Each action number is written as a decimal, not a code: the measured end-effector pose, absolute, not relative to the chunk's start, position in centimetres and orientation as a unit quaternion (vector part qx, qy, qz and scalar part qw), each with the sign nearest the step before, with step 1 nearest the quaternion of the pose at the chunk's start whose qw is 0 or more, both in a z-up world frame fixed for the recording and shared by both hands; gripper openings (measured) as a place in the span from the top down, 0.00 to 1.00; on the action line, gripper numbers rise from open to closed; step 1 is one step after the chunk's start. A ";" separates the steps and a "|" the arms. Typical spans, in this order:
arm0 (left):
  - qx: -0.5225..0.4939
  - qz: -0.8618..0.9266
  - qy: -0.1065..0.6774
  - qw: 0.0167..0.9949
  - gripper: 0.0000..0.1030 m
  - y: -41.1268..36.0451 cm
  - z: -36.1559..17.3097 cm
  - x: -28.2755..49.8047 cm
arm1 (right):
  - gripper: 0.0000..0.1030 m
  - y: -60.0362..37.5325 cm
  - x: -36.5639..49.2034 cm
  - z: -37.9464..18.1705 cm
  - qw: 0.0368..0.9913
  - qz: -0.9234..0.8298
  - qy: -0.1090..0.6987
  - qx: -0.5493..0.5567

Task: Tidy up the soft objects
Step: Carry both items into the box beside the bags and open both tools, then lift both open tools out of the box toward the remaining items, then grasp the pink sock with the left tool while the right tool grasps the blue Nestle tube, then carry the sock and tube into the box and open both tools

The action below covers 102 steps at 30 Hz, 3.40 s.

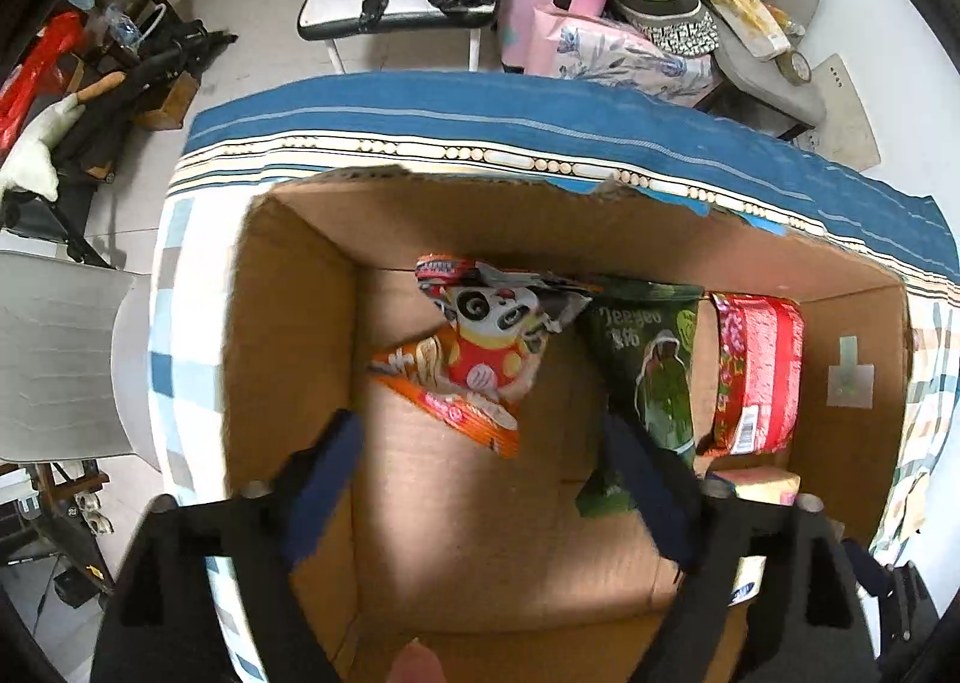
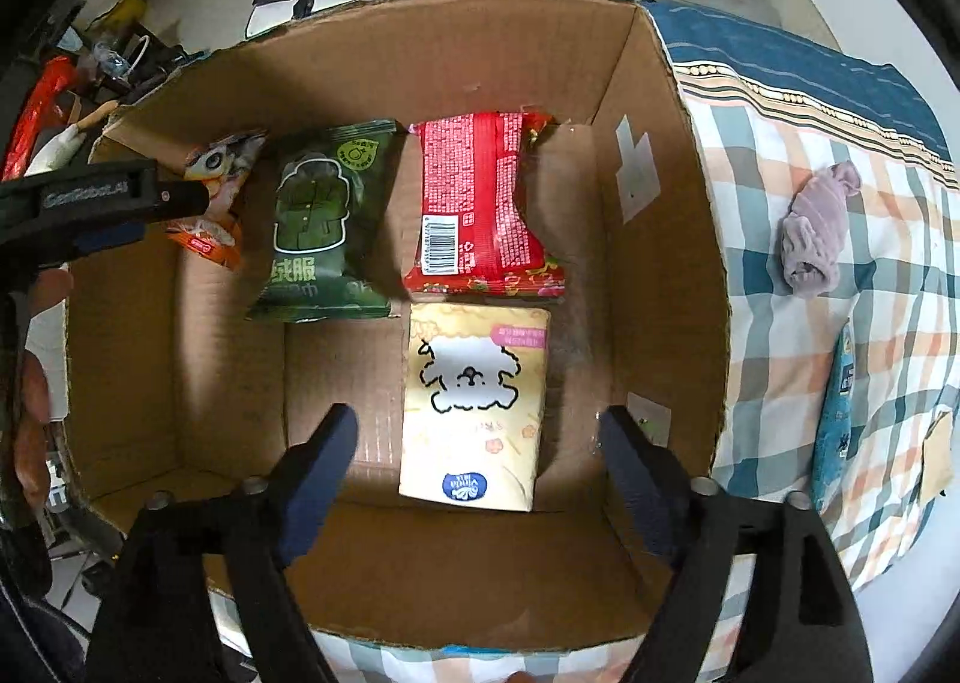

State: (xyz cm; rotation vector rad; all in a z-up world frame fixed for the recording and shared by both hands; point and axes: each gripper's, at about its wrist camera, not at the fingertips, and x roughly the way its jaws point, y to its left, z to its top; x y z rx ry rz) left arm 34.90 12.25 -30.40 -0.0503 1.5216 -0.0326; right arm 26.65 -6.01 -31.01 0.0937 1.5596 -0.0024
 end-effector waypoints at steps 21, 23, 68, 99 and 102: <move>-0.016 -0.015 0.593 0.805 0.07 12.0 -20.0 21.5 | 0.00 -5.0 20.9 -22.9 0.766 0.012 0.642 -0.013; -0.022 -0.013 0.585 0.810 0.06 11.9 -19.0 20.4 | 0.00 -4.9 20.0 -21.8 0.773 0.018 0.634 -0.012; 0.289 -0.191 0.652 0.674 0.07 -30.6 -35.9 33.4 | 0.00 -38.2 18.9 -36.6 0.681 -0.123 0.697 0.190; 0.219 -0.211 0.664 0.683 0.69 -30.2 -35.6 31.3 | 0.85 -37.4 20.8 -40.5 0.656 -0.139 0.726 0.151; 0.191 -0.213 0.657 0.698 0.69 -28.5 -33.1 30.6 | 0.85 -37.0 20.5 -38.8 0.670 -0.133 0.714 0.154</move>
